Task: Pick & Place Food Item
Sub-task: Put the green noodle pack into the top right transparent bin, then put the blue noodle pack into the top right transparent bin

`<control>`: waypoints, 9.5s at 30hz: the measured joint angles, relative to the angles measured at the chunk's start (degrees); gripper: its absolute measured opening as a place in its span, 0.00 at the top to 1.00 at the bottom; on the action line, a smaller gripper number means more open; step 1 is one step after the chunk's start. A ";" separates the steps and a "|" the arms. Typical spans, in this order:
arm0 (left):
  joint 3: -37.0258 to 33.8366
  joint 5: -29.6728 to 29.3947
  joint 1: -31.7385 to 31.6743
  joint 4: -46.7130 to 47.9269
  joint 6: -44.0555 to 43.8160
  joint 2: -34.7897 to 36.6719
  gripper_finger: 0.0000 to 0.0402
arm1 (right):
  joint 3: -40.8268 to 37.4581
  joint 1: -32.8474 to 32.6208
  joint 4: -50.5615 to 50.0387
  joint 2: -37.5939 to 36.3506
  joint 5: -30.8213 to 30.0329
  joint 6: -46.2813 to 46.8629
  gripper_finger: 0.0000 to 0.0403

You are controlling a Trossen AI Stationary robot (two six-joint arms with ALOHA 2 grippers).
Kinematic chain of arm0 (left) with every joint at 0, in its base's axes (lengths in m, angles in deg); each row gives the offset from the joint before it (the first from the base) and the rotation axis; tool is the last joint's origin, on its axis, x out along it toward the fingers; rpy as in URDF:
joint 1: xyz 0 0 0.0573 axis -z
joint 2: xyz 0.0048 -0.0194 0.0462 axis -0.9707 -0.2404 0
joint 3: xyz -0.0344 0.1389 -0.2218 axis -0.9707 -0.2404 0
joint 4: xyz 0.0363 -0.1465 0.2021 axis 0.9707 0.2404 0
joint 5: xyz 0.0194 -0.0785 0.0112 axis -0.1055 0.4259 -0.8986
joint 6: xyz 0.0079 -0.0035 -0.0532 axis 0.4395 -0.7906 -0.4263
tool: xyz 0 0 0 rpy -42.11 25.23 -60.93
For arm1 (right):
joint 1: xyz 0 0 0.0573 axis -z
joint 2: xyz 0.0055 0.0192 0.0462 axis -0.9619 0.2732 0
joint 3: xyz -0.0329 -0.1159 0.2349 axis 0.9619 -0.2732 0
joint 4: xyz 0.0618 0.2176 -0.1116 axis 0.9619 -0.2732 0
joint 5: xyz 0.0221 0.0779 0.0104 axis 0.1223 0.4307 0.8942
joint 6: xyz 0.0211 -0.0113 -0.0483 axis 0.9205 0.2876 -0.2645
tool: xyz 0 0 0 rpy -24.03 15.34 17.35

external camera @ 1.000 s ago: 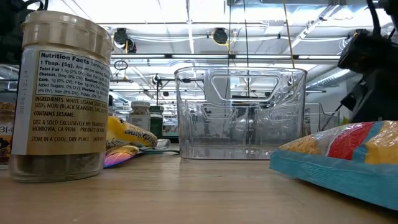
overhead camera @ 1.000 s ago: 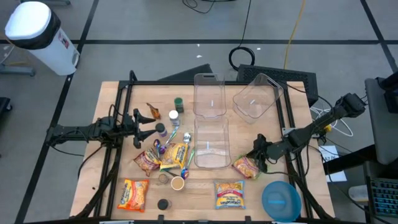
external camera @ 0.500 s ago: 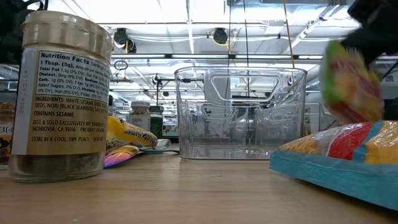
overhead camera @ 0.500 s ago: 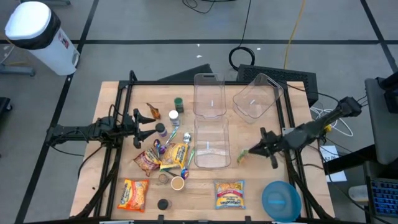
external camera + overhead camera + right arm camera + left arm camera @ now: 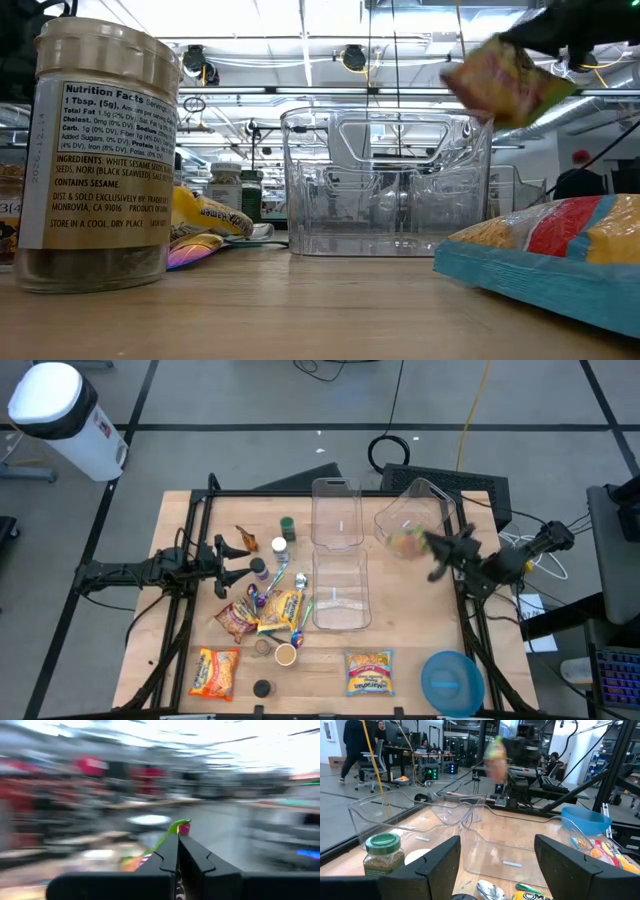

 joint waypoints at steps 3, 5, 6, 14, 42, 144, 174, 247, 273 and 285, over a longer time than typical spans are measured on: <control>0.00 0.00 0.01 0.00 -0.02 -0.02 0.35 | 0.00 3.92 7.21 0.01 -4.02 -11.65 1.00; 0.00 0.00 0.00 0.00 -0.01 -0.01 0.35 | 0.09 6.39 12.12 0.12 -3.90 -16.35 1.00; 0.00 0.00 0.00 0.00 0.00 -0.01 0.35 | 0.46 7.43 13.65 0.32 -4.14 -18.34 1.00; 0.00 0.00 0.00 0.01 0.00 -0.02 0.35 | 5.51 9.75 12.19 6.12 -6.91 -18.94 1.00; 0.00 0.00 0.00 0.00 0.00 -0.02 0.35 | 46.09 52.17 -57.80 38.32 50.61 27.27 1.00; -0.02 0.00 0.02 0.00 -0.01 0.00 0.35 | 30.86 -14.20 -33.81 63.24 55.21 43.60 0.30; -0.02 0.00 0.02 0.02 0.00 -0.02 0.35 | 47.43 -21.42 -52.24 87.10 50.50 54.41 0.37; -0.02 0.00 0.02 0.00 0.00 -0.01 0.35 | 45.81 -2.53 -87.91 33.93 16.64 54.59 1.00; -0.02 0.00 0.02 0.00 0.00 -0.02 0.35 | 30.76 68.53 -59.77 34.07 50.48 23.45 1.00; -0.02 0.00 0.02 0.01 0.00 0.00 0.35 | 17.59 80.57 -47.10 36.52 70.68 30.21 1.00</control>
